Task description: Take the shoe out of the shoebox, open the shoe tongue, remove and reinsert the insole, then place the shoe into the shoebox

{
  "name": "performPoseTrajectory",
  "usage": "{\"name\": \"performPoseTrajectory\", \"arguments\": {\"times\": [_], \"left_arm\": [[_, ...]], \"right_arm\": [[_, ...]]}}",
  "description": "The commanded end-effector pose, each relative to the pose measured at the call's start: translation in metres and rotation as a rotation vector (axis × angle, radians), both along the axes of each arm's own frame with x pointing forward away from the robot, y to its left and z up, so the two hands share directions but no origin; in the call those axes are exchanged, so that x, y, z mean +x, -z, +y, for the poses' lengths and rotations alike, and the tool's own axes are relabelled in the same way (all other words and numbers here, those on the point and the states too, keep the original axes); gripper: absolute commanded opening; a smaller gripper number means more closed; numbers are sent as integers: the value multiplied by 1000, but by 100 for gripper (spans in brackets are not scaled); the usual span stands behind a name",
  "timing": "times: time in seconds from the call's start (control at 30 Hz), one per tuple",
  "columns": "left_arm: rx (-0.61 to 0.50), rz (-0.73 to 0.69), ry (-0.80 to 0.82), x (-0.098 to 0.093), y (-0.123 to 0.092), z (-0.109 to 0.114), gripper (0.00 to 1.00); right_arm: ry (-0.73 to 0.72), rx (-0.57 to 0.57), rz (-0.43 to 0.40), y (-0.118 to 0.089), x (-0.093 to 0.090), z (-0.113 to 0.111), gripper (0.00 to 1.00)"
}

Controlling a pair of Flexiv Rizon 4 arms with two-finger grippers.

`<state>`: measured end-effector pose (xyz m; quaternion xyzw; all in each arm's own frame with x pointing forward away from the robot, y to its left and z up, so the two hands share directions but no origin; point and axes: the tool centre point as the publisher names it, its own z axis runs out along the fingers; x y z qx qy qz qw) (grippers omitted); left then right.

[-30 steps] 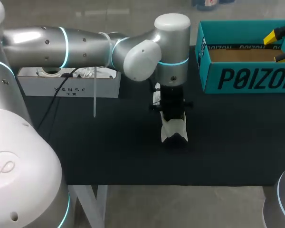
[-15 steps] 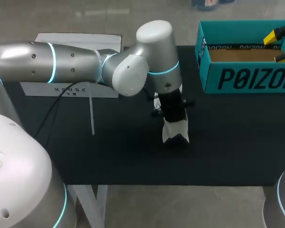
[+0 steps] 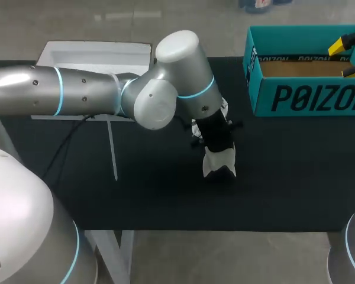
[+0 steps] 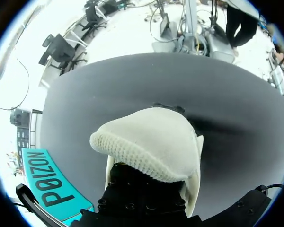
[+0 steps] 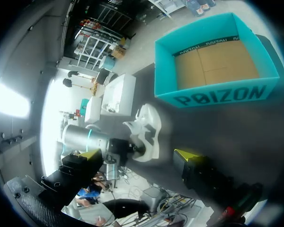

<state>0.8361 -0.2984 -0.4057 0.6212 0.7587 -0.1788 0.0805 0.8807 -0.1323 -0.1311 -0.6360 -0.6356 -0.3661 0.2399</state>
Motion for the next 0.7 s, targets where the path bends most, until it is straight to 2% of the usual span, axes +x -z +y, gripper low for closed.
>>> {"name": "performPoseTrajectory", "arguments": {"times": [0.03, 0.2, 0.37, 0.57, 0.7], "left_arm": [[51, 0, 45, 5, -14, 6, 0], [100, -14, 62, 17, -17, 13, 0], [160, -31, 63, 23, -7, 24, 0], [192, -14, 29, 20, 10, 31, 0], [202, -9, 31, 21, 9, 35, 0]], "right_arm": [[0, -2, 1, 0, 0, 0, 100], [0, -2, 1, 0, 0, 0, 100], [0, -2, 1, 0, 0, 0, 100], [0, -2, 1, 0, 0, 0, 100], [0, -2, 1, 0, 0, 0, 100]]}}
